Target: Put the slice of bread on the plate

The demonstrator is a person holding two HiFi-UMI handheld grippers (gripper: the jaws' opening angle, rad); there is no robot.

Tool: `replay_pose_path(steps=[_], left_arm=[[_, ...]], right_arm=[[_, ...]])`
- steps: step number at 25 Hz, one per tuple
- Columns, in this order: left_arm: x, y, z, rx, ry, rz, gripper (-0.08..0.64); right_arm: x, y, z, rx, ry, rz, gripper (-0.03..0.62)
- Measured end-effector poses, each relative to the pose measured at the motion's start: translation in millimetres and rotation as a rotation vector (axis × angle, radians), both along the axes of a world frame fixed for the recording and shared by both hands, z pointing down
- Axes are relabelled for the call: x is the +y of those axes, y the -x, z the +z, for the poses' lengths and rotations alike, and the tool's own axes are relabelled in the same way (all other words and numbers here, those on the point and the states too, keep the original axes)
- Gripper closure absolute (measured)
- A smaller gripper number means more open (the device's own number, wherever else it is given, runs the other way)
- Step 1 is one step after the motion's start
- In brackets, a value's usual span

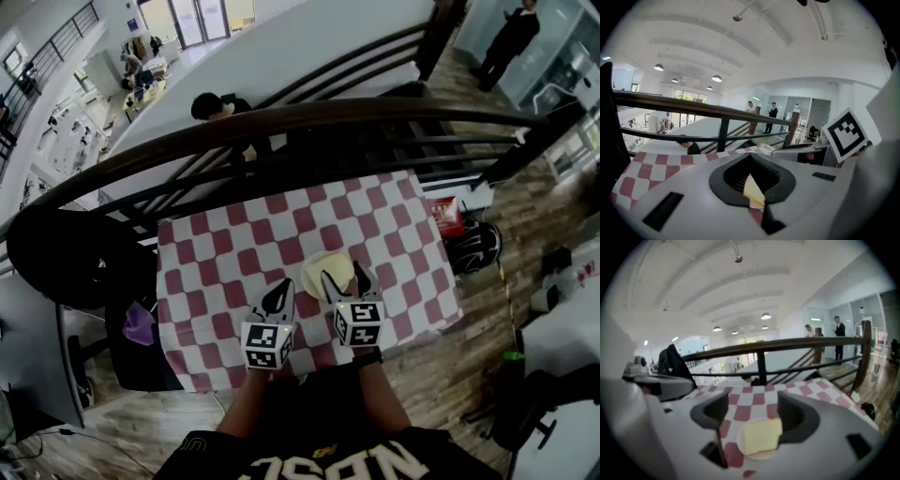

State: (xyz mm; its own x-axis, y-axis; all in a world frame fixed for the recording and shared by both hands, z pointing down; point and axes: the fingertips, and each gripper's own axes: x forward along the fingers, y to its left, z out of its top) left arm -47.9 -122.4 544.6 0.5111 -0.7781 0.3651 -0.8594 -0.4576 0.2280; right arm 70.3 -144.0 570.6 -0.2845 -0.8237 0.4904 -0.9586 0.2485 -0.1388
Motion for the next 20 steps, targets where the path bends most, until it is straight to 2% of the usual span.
replay_pose_path(steps=[3, 6, 9, 13, 16, 20], left_arm=[[-4.5, 4.8, -30.1, 0.032, -0.074, -0.006, 0.541], [1.0, 8.6, -57.6, 0.027, -0.143, 0.008, 0.541], [16.1, 11.8, -81.8, 0.034, -0.198, 0.026, 0.541], [28.2, 22.0, -96.9, 0.05, -0.236, 0.019, 0.541], [33.5, 26.4, -105.6, 0.043, -0.266, 0.022, 0.541], [39.9, 29.4, -115.0, 0.016, -0.314, 0.036, 0.541]], right_arm=[[8.3, 16.1, -37.6, -0.002, -0.088, -0.023, 0.316], [22.2, 29.0, -69.5, -0.015, -0.163, -0.023, 0.392], [42.8, 42.2, -95.6, -0.047, -0.203, -0.012, 0.473], [61.2, 65.0, -129.9, -0.063, -0.26, -0.006, 0.543], [68.8, 68.0, -149.4, -0.035, -0.325, 0.019, 0.575], [75.5, 64.8, -157.8, -0.013, -0.382, 0.037, 0.577]])
